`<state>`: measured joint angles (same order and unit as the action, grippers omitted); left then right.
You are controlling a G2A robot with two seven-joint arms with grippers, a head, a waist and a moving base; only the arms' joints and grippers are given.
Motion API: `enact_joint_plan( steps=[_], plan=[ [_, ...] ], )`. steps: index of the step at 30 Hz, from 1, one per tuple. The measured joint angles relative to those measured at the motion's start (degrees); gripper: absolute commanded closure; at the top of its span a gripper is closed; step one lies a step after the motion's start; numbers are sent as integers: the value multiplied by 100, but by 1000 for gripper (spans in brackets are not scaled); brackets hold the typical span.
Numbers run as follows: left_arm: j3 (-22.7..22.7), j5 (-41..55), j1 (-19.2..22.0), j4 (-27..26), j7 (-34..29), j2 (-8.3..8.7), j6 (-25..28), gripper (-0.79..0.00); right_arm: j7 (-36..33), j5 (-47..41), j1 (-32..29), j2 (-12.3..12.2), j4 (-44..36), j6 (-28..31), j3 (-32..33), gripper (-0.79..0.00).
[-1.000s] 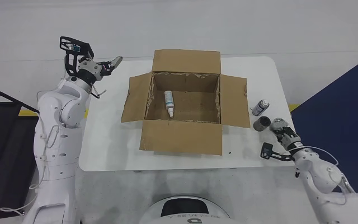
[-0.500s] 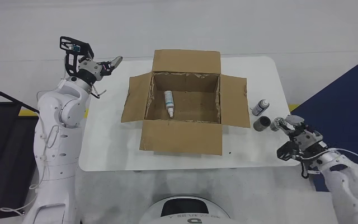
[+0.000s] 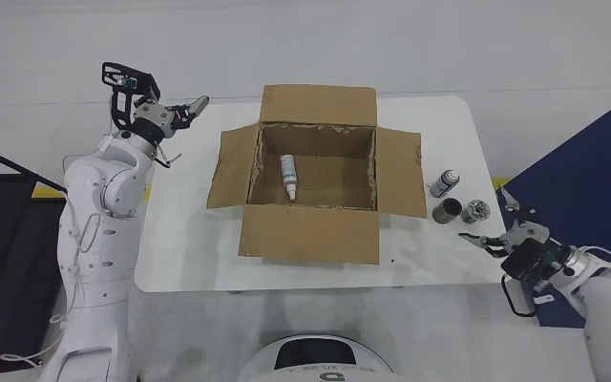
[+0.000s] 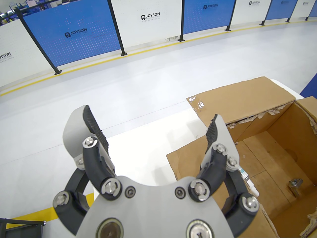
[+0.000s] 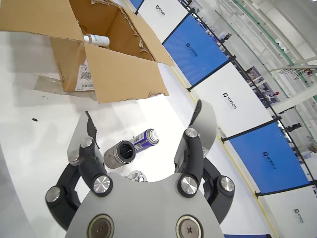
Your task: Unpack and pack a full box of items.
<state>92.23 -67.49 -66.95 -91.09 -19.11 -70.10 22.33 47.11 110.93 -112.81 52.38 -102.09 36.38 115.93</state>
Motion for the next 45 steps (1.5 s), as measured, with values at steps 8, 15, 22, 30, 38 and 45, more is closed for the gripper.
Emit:
enact_joint_plan(
  steps=[8,15,22,30,38,45],
  plan=[
    [0,0,0,0,0,0,0,-785,9,-9,7,0,-12,11,-11,-785],
    [0,0,0,0,0,0,0,-785,232,269,828,-130,-366,1112,-847,-785],
    [0,0,0,0,0,0,0,-785,46,204,1991,-196,57,1764,-1731,-785],
    [-73,42,-31,-28,-26,7,-18,-785,368,-479,2178,-293,487,1713,-1786,-785],
    [-230,-14,123,-91,-415,45,98,-785,376,-677,2164,-312,472,1705,-1802,-785],
    [-309,167,252,-21,-846,81,284,-785,375,-679,2164,-312,472,1706,-1802,-785]
  ],
)
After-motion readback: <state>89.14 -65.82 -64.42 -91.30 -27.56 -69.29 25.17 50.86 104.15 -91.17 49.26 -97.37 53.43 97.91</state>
